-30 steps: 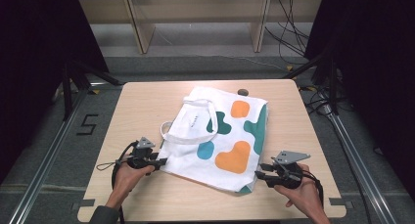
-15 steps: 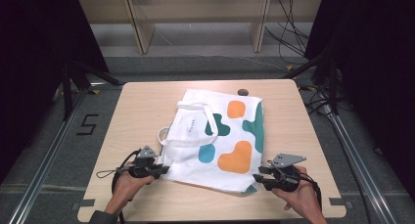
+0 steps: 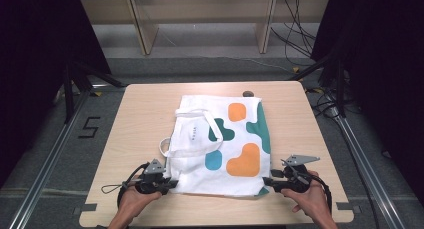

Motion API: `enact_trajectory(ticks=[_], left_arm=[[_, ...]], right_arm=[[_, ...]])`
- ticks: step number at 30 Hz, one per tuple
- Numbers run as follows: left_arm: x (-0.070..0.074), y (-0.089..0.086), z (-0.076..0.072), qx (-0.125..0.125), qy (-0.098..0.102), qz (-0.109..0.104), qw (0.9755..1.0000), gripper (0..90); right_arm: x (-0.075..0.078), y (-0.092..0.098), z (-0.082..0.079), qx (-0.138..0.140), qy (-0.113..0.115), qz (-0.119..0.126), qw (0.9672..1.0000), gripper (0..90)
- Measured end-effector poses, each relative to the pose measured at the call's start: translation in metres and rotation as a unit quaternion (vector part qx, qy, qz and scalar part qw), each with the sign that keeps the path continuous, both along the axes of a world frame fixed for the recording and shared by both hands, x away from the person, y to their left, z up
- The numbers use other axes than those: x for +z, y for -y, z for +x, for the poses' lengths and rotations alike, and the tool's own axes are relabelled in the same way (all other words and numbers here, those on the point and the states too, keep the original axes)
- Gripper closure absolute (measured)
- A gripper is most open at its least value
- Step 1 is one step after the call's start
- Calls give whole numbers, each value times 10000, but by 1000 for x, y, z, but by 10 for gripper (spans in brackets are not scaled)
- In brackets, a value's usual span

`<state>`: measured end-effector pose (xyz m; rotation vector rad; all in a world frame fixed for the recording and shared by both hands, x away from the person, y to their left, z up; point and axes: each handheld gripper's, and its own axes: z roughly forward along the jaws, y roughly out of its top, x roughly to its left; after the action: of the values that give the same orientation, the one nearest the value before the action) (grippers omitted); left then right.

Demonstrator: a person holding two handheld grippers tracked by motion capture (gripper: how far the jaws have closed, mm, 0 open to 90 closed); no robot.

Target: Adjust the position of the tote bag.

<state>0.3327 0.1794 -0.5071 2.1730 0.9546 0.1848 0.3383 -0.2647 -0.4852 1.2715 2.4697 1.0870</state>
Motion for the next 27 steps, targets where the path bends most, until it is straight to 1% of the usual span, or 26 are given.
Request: enact_trajectory(ticks=[1,2,3,4,5,6,7,8,10,11,12,13,14,15,16,17,18,19,20,21,22,23,24,25,26,27], left_arm=[[0,2,-2,-52,2,13,10000,804],[0,4,-3,-35,13,-21,10000,804],[0,5,-4,-42,27,17,10000,803],[-1,9,-5,-66,14,-26,10000,803],[-1,9,-5,-66,14,-26,10000,803],[0,10,-6,-121,5,-14,9999,803],[0,13,-8,-188,4,-3,9998,803],[-1,19,-11,-250,-22,-113,9996,801],[-2,24,-13,-286,-24,-152,9995,799],[-2,32,-17,-315,-56,-258,9992,799],[-2,39,-18,-354,-15,-241,9991,797],[-1,45,-19,-478,26,-170,9987,797],[-1,55,-21,-522,34,-172,9985,796],[0,61,-22,-563,66,-144,9983,795],[0,71,-22,-653,94,-85,9978,795],[0,77,-22,-704,106,-93,9974,794],[-1,88,-24,-831,107,-110,9964,794],[-1,102,-24,-982,143,-82,9950,784],[-1,102,-24,-982,143,-82,9950,784],[0,110,-25,-1046,179,-52,9943,784],[0,119,-27,-1124,247,5,9934,784],[0,124,-28,-1173,285,28,9927,785],[0,131,-27,-1239,288,62,9919,784],[0,131,-27,-1239,288,62,9919,784],[0,138,-28,-1245,269,-24,9919,784],[0,138,-28,-1245,269,-24,9919,784]], right_arm=[[-1,0,3,-64,-19,12,10000,534],[-2,-2,8,65,-17,48,10000,588],[-2,-3,11,35,44,-57,10000,635],[-2,-4,16,116,119,-411,9990,749],[-2,-4,16,116,119,-411,9990,749],[-3,-6,18,137,200,-363,9990,783],[-3,-4,22,260,294,-467,9981,812],[-1,0,30,239,320,-520,9978,862],[2,1,33,290,258,-518,9979,869],[0,2,39,263,465,-522,9972,878],[2,7,52,224,560,-788,9951,884],[2,7,52,224,560,-788,9951,884],[4,8,58,228,526,-812,9950,885],[3,9,66,113,666,-908,9936,887],[5,10,71,79,616,-956,9935,887],[5,8,77,-23,562,-749,9956,888],[5,8,82,-111,596,-743,9954,888],[6,12,97,-54,729,-923,9930,886],[6,12,97,-54,729,-923,9930,886],[6,15,103,58,857,-1128,9899,879],[5,17,109,80,969,-1292,9868,846],[5,19,114,-10,890,-1278,9878,798],[10,22,113,-185,864,-1285,9878,721],[10,22,113,-185,864,-1285,9878,721],[20,28,104,-332,867,-1279,9874,645],[20,28,104,-332,867,-1279,9874,645]])
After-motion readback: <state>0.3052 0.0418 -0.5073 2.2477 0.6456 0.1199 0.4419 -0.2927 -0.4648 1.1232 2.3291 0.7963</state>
